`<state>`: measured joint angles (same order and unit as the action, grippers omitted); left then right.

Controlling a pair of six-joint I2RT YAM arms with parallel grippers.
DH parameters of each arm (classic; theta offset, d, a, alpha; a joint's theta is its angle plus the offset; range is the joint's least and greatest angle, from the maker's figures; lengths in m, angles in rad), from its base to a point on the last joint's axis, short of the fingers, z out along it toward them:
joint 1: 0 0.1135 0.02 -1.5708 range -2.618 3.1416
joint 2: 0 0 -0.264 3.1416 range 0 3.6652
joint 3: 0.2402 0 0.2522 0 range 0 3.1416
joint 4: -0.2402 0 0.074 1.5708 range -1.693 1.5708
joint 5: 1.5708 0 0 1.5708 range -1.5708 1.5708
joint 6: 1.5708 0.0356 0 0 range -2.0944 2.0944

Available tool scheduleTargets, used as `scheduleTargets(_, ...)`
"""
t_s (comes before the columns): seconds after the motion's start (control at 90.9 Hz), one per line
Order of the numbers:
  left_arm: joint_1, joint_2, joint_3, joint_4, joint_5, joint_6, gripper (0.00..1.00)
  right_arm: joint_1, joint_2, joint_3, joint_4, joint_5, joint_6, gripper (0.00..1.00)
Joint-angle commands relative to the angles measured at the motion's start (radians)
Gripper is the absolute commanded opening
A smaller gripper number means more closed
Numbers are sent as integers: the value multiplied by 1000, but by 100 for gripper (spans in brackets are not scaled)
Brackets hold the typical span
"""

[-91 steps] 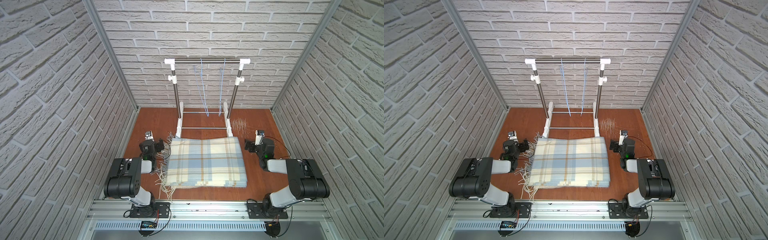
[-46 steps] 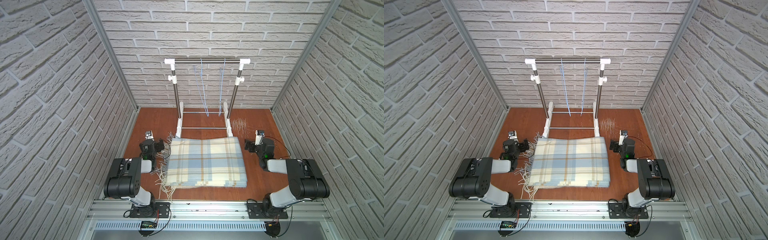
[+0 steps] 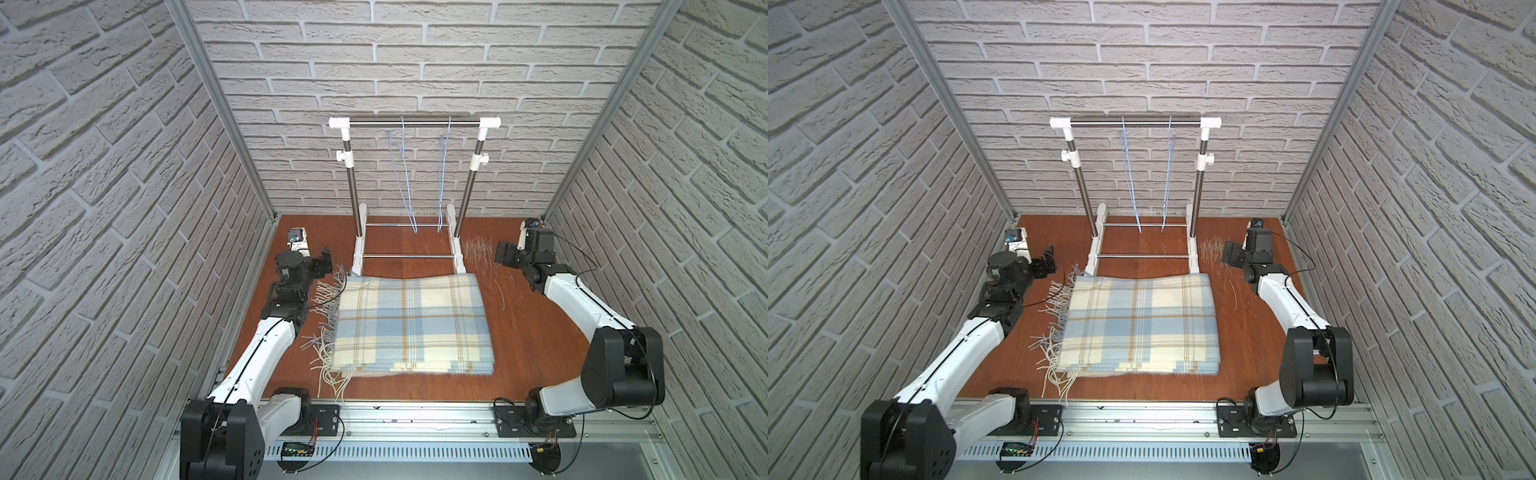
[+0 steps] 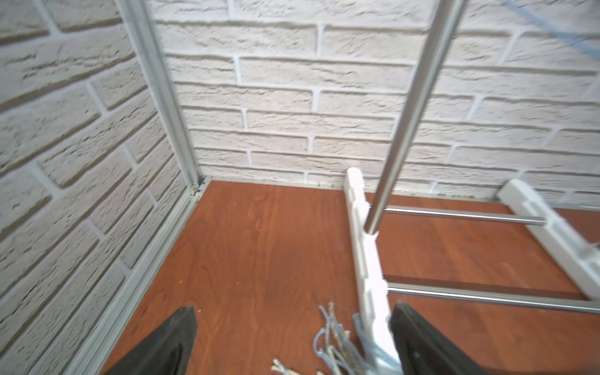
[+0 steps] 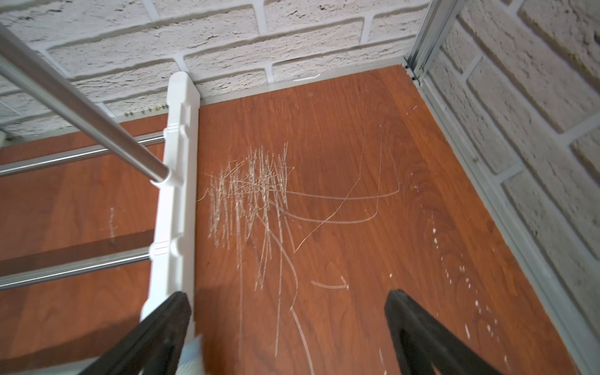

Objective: Hang the scarf on the hanger
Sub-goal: Pick up the hanger from the clothesline.

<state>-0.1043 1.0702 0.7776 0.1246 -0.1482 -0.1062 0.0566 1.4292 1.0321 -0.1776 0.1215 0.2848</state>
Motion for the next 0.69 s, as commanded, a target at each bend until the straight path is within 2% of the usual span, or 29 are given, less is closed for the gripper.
scheduleTargets(0.0, -98, 12, 187, -204, -30, -80, 98, -6, -69, 33, -216, 22, 249, 99)
scheduleTargets(0.033, -130, 39, 254, -221, -21, -102, 98, -19, -61, 62, -214, -102, 230, 92)
scheduleTargets(0.066, -171, 69, 304, -227, -32, -107, 98, -15, -46, 108, -240, -171, 201, 84)
scheduleTargets(0.154, -269, 176, 482, -243, -106, -91, 98, 38, -4, 218, -311, -169, 140, 77)
scheduleTargets(0.374, -348, 487, 885, -306, -134, -153, 95, 127, 30, 298, -337, -141, 57, 75)
scheduleTargets(0.55, -375, 647, 1034, -250, -150, -190, 92, 135, 33, 299, -320, -134, 23, 75)
scheduleTargets(0.682, -389, 699, 1083, -213, -152, -199, 92, 136, 33, 300, -316, -133, 13, 76)
